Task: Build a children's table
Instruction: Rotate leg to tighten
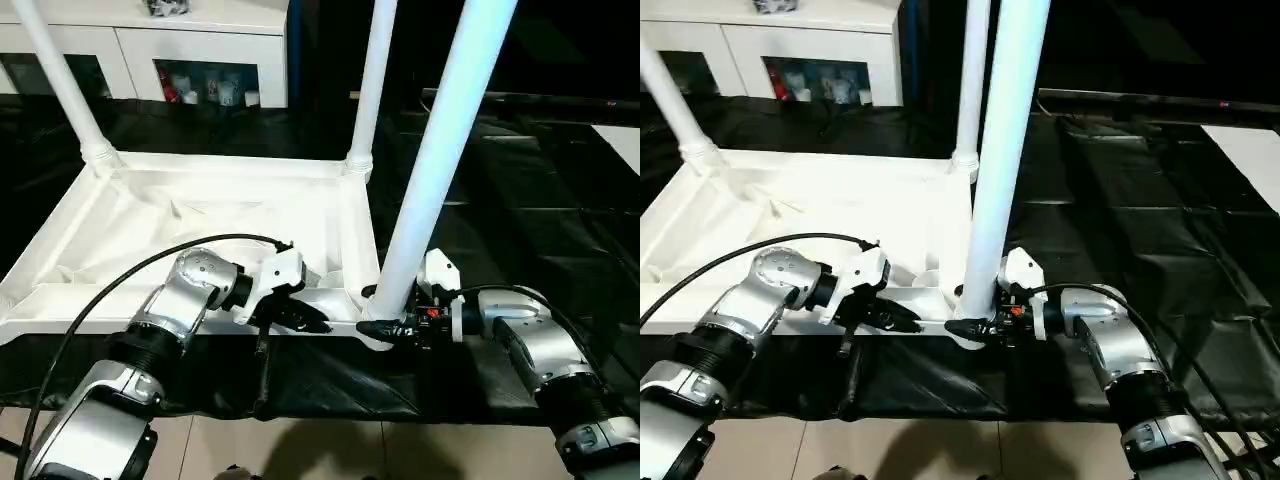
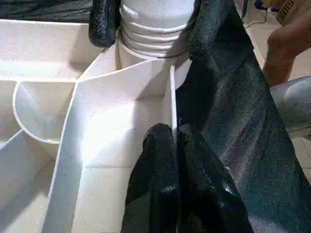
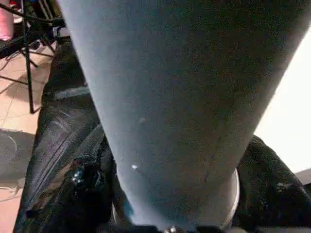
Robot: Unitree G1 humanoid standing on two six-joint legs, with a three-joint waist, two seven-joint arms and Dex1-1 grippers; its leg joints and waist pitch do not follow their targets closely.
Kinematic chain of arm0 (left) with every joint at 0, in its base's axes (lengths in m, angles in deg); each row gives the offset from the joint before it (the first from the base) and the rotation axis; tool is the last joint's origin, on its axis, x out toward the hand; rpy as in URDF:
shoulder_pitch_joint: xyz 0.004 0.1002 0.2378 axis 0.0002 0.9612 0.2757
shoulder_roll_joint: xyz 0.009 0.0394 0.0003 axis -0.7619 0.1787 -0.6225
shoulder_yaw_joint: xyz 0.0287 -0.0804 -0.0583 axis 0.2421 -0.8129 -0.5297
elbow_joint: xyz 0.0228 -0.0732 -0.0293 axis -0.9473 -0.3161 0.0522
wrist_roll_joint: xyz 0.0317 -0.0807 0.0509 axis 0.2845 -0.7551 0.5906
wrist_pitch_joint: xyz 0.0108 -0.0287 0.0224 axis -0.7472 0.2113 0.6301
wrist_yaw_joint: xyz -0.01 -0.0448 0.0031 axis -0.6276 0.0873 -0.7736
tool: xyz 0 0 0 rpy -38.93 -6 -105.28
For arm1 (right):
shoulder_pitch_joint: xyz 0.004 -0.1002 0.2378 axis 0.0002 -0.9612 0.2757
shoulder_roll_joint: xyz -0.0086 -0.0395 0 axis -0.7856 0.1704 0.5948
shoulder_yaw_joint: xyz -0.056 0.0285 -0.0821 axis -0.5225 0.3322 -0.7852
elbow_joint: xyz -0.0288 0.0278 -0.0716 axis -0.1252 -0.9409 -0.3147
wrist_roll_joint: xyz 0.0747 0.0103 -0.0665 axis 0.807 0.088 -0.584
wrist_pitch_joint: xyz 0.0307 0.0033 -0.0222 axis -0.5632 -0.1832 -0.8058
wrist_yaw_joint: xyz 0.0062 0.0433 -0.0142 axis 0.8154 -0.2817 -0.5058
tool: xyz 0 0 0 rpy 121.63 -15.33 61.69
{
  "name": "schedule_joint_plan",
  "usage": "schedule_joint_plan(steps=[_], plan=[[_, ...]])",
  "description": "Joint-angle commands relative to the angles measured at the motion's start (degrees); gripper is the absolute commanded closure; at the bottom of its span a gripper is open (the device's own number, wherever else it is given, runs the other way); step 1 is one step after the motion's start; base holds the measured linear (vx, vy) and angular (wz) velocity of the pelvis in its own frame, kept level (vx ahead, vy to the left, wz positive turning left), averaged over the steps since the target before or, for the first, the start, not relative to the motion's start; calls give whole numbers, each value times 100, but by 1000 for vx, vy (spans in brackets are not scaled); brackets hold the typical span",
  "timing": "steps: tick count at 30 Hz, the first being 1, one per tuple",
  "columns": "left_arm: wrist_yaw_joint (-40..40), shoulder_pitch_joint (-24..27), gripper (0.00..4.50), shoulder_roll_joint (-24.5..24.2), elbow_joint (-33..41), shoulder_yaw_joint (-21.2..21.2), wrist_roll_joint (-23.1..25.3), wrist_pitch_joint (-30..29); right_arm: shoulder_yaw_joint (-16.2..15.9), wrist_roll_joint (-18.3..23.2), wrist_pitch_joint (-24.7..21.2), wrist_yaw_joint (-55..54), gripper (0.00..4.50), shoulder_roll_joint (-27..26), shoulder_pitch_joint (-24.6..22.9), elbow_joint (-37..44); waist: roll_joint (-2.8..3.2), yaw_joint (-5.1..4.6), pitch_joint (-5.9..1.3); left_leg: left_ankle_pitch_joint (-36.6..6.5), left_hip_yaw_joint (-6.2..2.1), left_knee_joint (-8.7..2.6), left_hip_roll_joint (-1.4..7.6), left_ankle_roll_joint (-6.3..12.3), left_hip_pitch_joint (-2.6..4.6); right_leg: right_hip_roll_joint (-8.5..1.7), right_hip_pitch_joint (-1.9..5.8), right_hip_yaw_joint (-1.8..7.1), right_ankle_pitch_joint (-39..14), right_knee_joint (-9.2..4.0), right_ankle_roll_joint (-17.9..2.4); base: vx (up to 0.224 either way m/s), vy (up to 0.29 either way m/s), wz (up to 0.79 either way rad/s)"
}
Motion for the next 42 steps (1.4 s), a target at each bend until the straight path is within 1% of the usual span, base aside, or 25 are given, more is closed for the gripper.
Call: schedule_joint_plan(steps=[1, 4, 6, 8, 10, 11, 12, 13, 14, 15, 17, 20, 21, 25, 27, 30, 33, 34, 35, 36, 37, 38, 39, 41, 42], plan=[[-157, -72, 450, 94, 106, -6, -12, 172, -96, -13, -38, 78, 169, -31, -72, 151, 14, -5, -349, -1575, -79, -413, 212, 211, 94, -338, 267, 293, -1651, -391, -1234, 0, 0, 0], [-320, -90, 450, 121, 13, 2, 61, 168, -42, 11, -124, -43, 179, -111, -107, 176, 8, -3, -350, -1533, -76, -409, 207, 226, 91, -333, 270, 294, -1624, -390, -1224, 0, 0, 0], [-944, -178, 450, 233, -116, 3, 265, -145, 162, -133, -207, -1005, 180, -435, -61, -40, 1, -24, -341, -1578, -88, -419, 205, 172, 89, -339, 260, 295, -1766, -400, -1172, 0, 0, 0], [-1185, -230, 450, 318, -170, -31, 298, -274, 247, -228, -249, -1486, 181, -578, -1, -205, 2, -72, -332, -1687, -104, -427, 187, 50, 104, -350, 239, 290, -2066, -428, -1103, 0, 0, 0], [-1605, -344, 450, 542, -295, -106, 320, -532, 411, -388, -255, -2442, 181, -874, 157, -600, -2, -100, -329, -1749, -111, -421, 171, 1, 111, -349, 229, 285, -2316, -460, -1004, 0, 0, 0], [-1998, -460, 450, 780, -429, -130, 377, -705, 549, -422, -276, -3148, 181, -1142, 330, -972, 13, -128, -314, -1832, -122, -429, 176, -60, 129, -360, 200, 287, -2446, -482, -989, 0, 0, 0], [-2258, -531, 450, 941, -525, -143, 413, -796, 615, -437, -282, -3553, 181, -1311, 445, -1202, 39, -171, -306, -1949, -146, -434, 162, -127, 125, -353, 207, 264, -2601, -490, -955, 0, 0, 0], [-2350, -557, 450, 1000, -567, -149, 422, -816, 627, -448, -277, -3679, 181, -1369, 487, -1277, 23, -201, -307, -2022, -145, -428, 155, -134, 126, -347, 205, 253, -2693, -512, -912, 0, 0, 0], [-2591, -626, 450, 1152, -691, -152, 457, -844, 662, -470, -249, -4019, 182, -1523, 609, -1472, 16, -231, -320, -2054, -147, -418, 152, -127, 130, -351, 203, 254, -2677, -519, -893, 0, 0, 0], [-2890, -712, 450, 1356, -849, -167, 481, -856, 696, -493, -161, -4391, 182, -1732, 775, -1716, 53, -240, -324, -2038, -155, -420, 150, -96, 120, -353, 215, 254, -2601, -526, -905, 0, 0, 0], [-3154, -788, 450, 1578, -977, -203, 466, -850, 654, -579, 16, -4671, 182, -1944, 939, -1936, 31, -262, -333, -2037, -134, -414, 143, -49, 124, -330, 206, 256, -2420, -528, -946, 0, 0, 0], [-3269, -819, 450, 1696, -1018, -168, 495, -792, 554, -792, 226, -4838, 182, -2073, 1026, -2006, 1, -236, -339, -1892, -111, -407, 134, 86, 98, -337, 227, 266, -2255, -519, -974, 0, 0, 0], [-3289, -823, 450, 1697, -1035, -136, 538, -708, 571, -818, 327, -4850, 147, -2112, 1052, -2017, 11, -232, -346, -1830, -113, -411, 138, 127, 90, -339, 236, 266, -2204, -505, -980, 0, 0, 0], [-3233, -793, 450, 1606, -1004, -102, 646, -554, 640, -814, 580, -4685, 109, -2077, 1099, -1973, 12, -217, -345, -1801, -105, -413, 147, 178, 94, -336, 232, 267, -2158, -505, -1001, 0, 0, 0], [-3097, -736, 450, 1469, -932, -99, 662, -416, 577, -820, 754, -4380, 77, -1937, 1056, -1846, 12, -216, -346, -1827, -111, -420, 152, 197, 83, -340, 244, 266, -2157, -498, -997, 0, 0, 0], [-2778, -643, 450, 1271, -829, -94, 610, -135, 439, -827, 851, -3891, 61, -1653, 902, -1655, 5, -209, -359, -1728, -108, -418, 159, 259, 66, -337, 265, 269, -1908, -470, -1059, 0, 0, 0], [-2630, -603, 450, 1188, -769, -90, 577, -14, 384, -786, 836, -3627, 61, -1533, 813, -1518, 0, -197, -378, -1472, -90, -396, 163, 370, 52, -352, 288, 286, -1539, -420, -1162, 0, 0, 0], [-2303, -518, 450, 1023, -624, -90, 486, 141, 279, -671, 807, -3027, 61, -1289, 614, -1215, 21, -203, -379, -1422, -87, -395, 165, 375, 59, -346, 280, 287, -1478, -413, -1195, 0, 0, 0], [-2208, -494, 450, 974, -581, -89, 461, 190, 248, -627, 781, -2840, 61, -1214, 553, -1117, 15, -196, -381, -1404, -83, -390, 158, 407, 60, -335, 296, 278, -1432, -419, -1208, 0, 0, 0], [-1920, -425, 450, 870, -462, -118, 366, 265, 189, -528, 723, -2348, 61, -1026, 393, -867, -1, -169, -387, -1262, -73, -384, 170, 539, 46, -331, 317, 288, -1124, -382, -1276, 0, 0, 0], [-1718, -381, 450, 802, -375, -147, 285, 274, 142, -451, 687, -2007, 61, -888, 284, -685, 3, -160, -389, -1220, -72, -381, 169, 579, 44, -328, 333, 285, -1054, -374, -1292, 0, 0, 0], [-1469, -332, 450, 701, -292, -160, 193, 346, 100, -368, 629, -1556, 61, -699, 151, -471, 9, -151, -388, -1175, -58, -372, 178, 635, 54, -319, 308, 288, -939, -360, -1352, 0, 0, 0], [-1233, -286, 450, 597, -201, -160, 109, 378, 62, -297, 587, -1196, 61, -522, 47, -295, 7, -113, -393, -1153, -60, -371, 193, 659, 54, -317, 337, 275, -926, -342, -1383, 0, 0, 0], [-984, -242, 450, 478, -110, -157, 20, 438, 11, -189, 498, -833, 61, -314, -36, -118, 24, -92, -378, -1160, -53, -384, 215, 654, 61, -309, 315, 273, -955, -345, -1410, 0, 0, 0], [-822, -212, 450, 411, -45, -155, -37, 428, -20, -134, 451, -648, 76, -202, -70, -27, 25, -74, -378, -1195, -54, -385, 220, 618, 68, -316, 314, 272, -1016, -340, -1431, 0, 0, 0]])
